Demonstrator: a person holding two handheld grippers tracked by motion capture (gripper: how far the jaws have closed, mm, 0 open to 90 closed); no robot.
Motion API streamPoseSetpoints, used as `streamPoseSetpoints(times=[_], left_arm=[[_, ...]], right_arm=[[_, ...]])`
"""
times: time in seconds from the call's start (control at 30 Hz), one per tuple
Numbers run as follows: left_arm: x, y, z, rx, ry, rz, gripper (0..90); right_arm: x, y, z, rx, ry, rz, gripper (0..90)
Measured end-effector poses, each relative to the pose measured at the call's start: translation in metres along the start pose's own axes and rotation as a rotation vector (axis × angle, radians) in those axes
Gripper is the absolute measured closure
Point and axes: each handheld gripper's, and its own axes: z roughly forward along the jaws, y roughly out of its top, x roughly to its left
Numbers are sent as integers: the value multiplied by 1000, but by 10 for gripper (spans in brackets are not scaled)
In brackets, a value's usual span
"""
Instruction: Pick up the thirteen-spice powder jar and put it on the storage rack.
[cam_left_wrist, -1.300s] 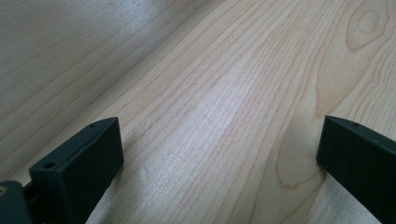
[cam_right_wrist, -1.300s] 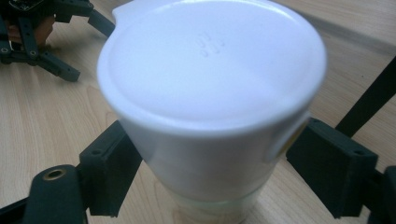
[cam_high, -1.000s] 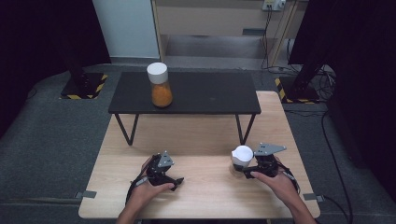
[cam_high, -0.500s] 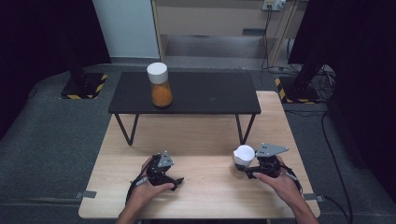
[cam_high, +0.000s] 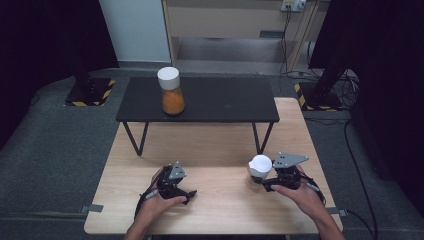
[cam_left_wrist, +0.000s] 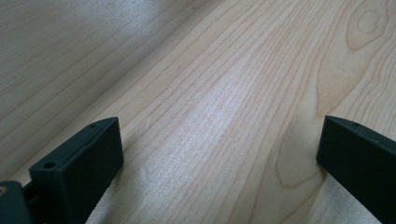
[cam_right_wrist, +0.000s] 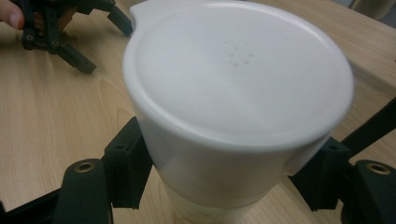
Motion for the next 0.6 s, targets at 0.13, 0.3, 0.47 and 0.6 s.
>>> streamPoseSetpoints(times=[0.13,0.3,0.47,0.6], left_arm=[[0,0,0,0,0,0,0],[0,0,0,0,0,0,0],[0,0,0,0,0,0,0],[0,0,0,0,0,0,0]], right_arm=[[-1,4,-1,0,11,-10,313],[-3,12,-4,3,25,-26,314],[-7,20,-6,6,34,-33,313],[-10,28,-10,-1,38,-34,313]])
